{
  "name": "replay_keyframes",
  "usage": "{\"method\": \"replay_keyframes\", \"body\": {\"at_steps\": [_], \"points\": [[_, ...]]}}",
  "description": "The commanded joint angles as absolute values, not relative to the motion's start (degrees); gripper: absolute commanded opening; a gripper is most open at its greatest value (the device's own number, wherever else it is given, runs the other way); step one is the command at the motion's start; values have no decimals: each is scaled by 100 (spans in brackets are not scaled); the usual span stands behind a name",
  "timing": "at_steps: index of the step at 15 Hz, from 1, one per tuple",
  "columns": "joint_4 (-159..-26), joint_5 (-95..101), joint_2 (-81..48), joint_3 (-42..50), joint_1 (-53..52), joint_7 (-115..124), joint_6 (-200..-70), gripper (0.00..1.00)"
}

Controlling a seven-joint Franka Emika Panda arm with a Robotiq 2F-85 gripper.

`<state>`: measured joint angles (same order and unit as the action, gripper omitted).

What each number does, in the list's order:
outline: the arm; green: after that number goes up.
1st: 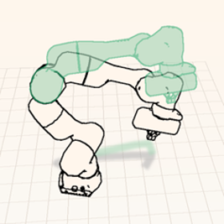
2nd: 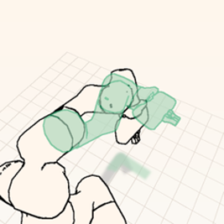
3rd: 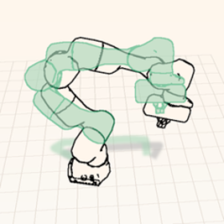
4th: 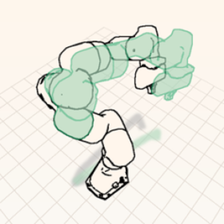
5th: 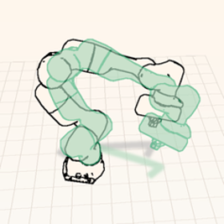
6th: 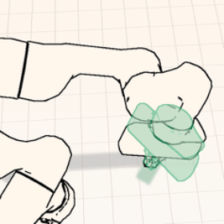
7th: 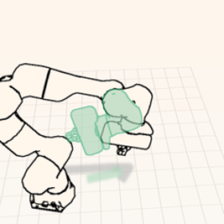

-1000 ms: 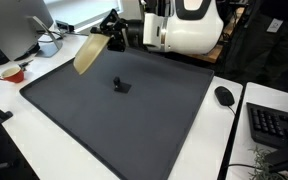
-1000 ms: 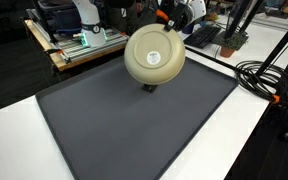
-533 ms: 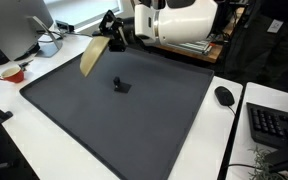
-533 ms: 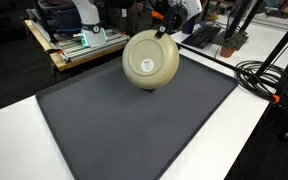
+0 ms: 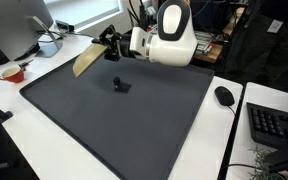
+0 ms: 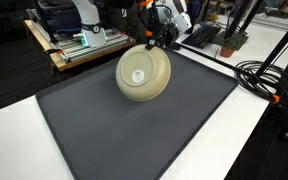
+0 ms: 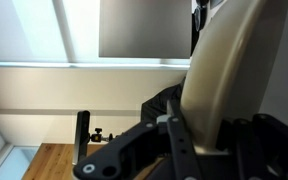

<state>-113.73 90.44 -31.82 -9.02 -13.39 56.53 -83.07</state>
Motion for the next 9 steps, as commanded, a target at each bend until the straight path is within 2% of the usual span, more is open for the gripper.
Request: {"method": "replay_keyframes", "body": {"at_steps": [1, 9], "points": [[-11354, 9057, -3270, -960, -1314, 5770, -8170, 6], [-11294, 9065, -3405, -964, -1354, 5947, -8006, 6]]}}
